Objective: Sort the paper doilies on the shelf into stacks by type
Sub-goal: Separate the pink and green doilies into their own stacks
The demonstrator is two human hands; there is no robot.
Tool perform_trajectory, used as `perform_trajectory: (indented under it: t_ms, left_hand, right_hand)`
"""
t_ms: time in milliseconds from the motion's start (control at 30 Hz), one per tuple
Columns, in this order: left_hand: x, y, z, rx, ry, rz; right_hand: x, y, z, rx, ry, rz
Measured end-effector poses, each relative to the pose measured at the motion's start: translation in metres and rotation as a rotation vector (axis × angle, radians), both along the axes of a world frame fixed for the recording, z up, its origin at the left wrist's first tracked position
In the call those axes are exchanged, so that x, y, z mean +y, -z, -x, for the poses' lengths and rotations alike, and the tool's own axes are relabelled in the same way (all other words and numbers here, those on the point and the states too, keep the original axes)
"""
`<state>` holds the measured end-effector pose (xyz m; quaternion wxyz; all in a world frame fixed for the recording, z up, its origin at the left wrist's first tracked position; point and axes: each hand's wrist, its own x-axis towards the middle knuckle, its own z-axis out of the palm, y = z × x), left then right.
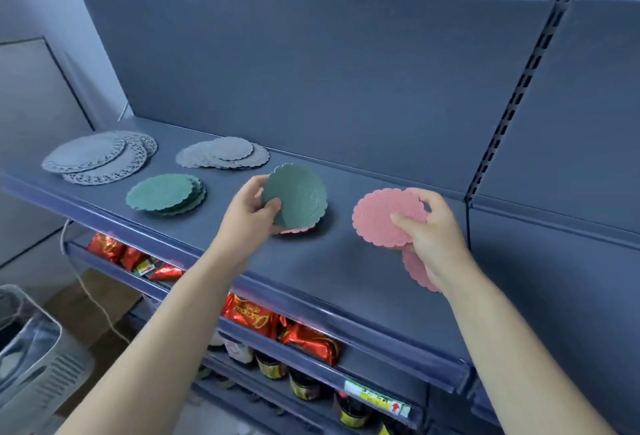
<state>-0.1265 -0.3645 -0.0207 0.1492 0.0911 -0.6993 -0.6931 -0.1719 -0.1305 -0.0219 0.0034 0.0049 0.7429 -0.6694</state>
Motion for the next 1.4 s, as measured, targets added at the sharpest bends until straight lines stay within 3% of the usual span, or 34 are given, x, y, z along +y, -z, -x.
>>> perform_trajectory:
  t_ms: [133, 267, 400, 533, 700, 833, 967, 1100, 1233, 1400]
  left_hand:
    - [-0.082, -0.002, 0.010, 0.000, -0.038, -0.017]
    - [-0.129, 0.001, 0.019, -0.019, -0.016, -0.013]
    - [-0.149, 0.003, 0.027, -0.048, 0.024, -0.015]
    - [-0.152, 0.005, 0.031, -0.056, 0.076, -0.041]
    - [-0.161, 0.005, 0.026, -0.070, 0.079, -0.017]
    - [-0.192, 0.002, 0.015, -0.091, -0.020, 0.205]
    - [-0.232, 0.002, 0.007, -0.119, -0.184, 0.431]
    - [-0.258, 0.014, 0.005, -0.124, -0.297, 0.903]
    - [-0.254, 0.017, 0.009, -0.078, -0.309, 1.229]
    - [-0.197, 0.003, 0.011, 0.064, -0.222, 1.283]
  right_hand:
    - [-0.085, 0.000, 0.013, 0.079, -0.036, -0.048]
    - [-0.127, 0.003, 0.025, 0.147, 0.016, -0.458]
    - [-0.130, 0.010, 0.026, 0.040, -0.018, -0.771]
    - [-0.137, 0.013, 0.026, 0.006, -0.111, -0.616]
    - [-0.153, 0.013, 0.029, 0.062, -0.112, -0.733]
    - [-0.176, -0.008, 0.027, 0.222, -0.073, -0.911]
    - [-0.236, -0.028, 0.014, 0.382, -0.310, -0.969]
    - [-0.279, -0.023, 0.002, 0.469, -0.483, -1.109]
    - [-0.259, -0.015, -0.009, 0.429, -0.460, -1.133]
    - [-0.174, -0.027, -0.013, 0.246, -0.312, -1.115]
